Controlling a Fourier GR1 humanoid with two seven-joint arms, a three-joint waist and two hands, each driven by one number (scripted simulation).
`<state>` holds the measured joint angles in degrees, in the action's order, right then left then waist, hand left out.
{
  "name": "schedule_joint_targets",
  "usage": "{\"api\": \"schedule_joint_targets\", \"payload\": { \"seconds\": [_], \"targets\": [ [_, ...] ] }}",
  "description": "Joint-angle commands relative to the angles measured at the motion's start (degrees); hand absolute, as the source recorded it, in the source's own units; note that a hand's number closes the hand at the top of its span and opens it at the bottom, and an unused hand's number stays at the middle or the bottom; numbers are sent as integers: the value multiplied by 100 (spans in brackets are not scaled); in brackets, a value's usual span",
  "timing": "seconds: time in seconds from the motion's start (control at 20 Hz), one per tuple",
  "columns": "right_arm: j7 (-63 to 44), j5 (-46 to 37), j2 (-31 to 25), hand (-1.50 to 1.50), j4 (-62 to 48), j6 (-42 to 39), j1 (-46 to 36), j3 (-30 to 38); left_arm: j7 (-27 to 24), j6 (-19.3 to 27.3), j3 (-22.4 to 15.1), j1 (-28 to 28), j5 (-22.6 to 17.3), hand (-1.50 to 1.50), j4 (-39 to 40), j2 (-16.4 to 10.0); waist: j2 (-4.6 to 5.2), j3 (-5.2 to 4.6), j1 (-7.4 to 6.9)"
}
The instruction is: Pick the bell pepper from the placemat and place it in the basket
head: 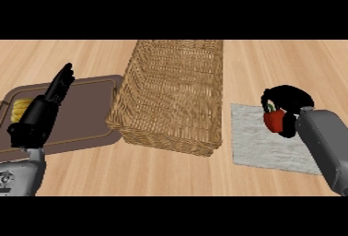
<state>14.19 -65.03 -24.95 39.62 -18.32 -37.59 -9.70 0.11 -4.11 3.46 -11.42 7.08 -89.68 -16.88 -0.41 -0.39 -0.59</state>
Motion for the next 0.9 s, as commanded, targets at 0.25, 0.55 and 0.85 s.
{"api": "schedule_joint_targets", "payload": {
  "seconds": [0.25, 0.55, 0.85],
  "targets": [
    [-1433, 217, -183, 150, -152, 1652, -67, 1169, -20, -133, 139, 4, -80, 0, 137, -80, 56, 42, 39],
    [-1152, 1296, 109, 150, 893, 2181, -464, 2057, -43, -27, 222, -56, -52, 0, 162, -62, -9, 37, 184],
    [-581, 2806, 449, 150, 1846, 1520, -988, 2781, -210, -22, 211, 218, -15, 0, 203, -15, -35, 33, 208]
  ]
}}
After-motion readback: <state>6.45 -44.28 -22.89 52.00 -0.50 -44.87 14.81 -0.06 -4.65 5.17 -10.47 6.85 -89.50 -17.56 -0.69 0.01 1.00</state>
